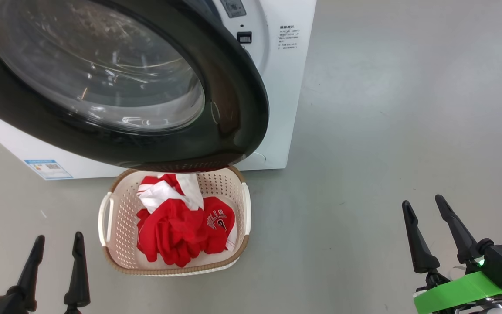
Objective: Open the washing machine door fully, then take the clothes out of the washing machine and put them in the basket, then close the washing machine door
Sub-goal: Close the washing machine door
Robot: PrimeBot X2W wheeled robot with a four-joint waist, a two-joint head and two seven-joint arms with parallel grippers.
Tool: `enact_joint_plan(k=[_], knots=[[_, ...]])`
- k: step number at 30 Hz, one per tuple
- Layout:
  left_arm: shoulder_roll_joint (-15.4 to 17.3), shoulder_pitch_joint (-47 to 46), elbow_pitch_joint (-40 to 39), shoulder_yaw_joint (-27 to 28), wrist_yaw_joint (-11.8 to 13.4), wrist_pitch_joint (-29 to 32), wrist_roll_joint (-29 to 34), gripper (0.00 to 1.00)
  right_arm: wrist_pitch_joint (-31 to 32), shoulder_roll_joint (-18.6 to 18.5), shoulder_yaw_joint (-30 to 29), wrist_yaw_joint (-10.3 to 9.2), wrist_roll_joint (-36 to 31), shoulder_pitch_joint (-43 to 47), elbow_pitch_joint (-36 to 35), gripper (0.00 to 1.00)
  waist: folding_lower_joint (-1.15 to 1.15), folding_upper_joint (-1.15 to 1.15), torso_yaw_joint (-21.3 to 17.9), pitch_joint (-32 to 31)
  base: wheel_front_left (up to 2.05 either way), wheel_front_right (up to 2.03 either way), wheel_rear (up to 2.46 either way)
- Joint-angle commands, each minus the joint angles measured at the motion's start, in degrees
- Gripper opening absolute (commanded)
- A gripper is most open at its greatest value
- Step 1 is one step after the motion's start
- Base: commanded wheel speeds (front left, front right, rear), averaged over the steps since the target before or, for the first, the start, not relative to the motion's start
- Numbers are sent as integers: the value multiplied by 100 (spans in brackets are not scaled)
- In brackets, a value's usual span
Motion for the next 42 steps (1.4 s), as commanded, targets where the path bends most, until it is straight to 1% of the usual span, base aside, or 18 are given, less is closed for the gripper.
enact_joint_plan(k=[1, 10, 11, 13, 14, 20, 27, 35, 42], knots=[[79, -55, -131, 226, -32, -52, 28, 100, -37, -52, 75, 36, -8, -39, -150, 100, 0, 0, 0, -5, 0, 0, 0], [53, -53, -130, 190, -32, -52, 14, 100, -37, -44, 59, 36, -6, -60, -190, 100, 0, 0, 54, -16, 0, 0, 0], [48, -59, -123, 173, -32, -52, 12, 100, -37, -40, 78, 36, 4, -68, -199, 65, 0, 0, 74, -17, 0, 0, 0], [23, -77, -120, 137, -32, -52, 5, 100, -37, -34, 136, 36, 31, -96, -214, 19, 0, 0, 137, -14, 0, 0, 0], [8, -82, -125, 107, -32, -52, 7, 100, -37, -33, 172, 36, 37, -121, -216, 0, 0, 0, 179, -9, 0, 0, 0], [-94, -105, -166, -45, -32, -52, 30, 100, -37, -5, 575, 36, 95, -497, -195, 0, 0, 0, 488, 30, 0, 0, 0], [-190, -156, -250, -170, -32, -52, 21, 100, -37, 11, 1121, 36, 140, -1143, -68, 0, 0, 0, 993, 80, 0, 0, 0], [-214, -197, -294, -499, -32, -52, -205, 100, -37, -46, 1483, 36, 237, -1735, 238, 0, 0, 0, 1563, 132, 0, 0, 0], [-215, -295, -291, -699, -32, -52, -386, 100, -37, -102, 1653, 36, 295, -2247, 644, 0, 0, 0, 1850, 272, 0, 0, 0]])
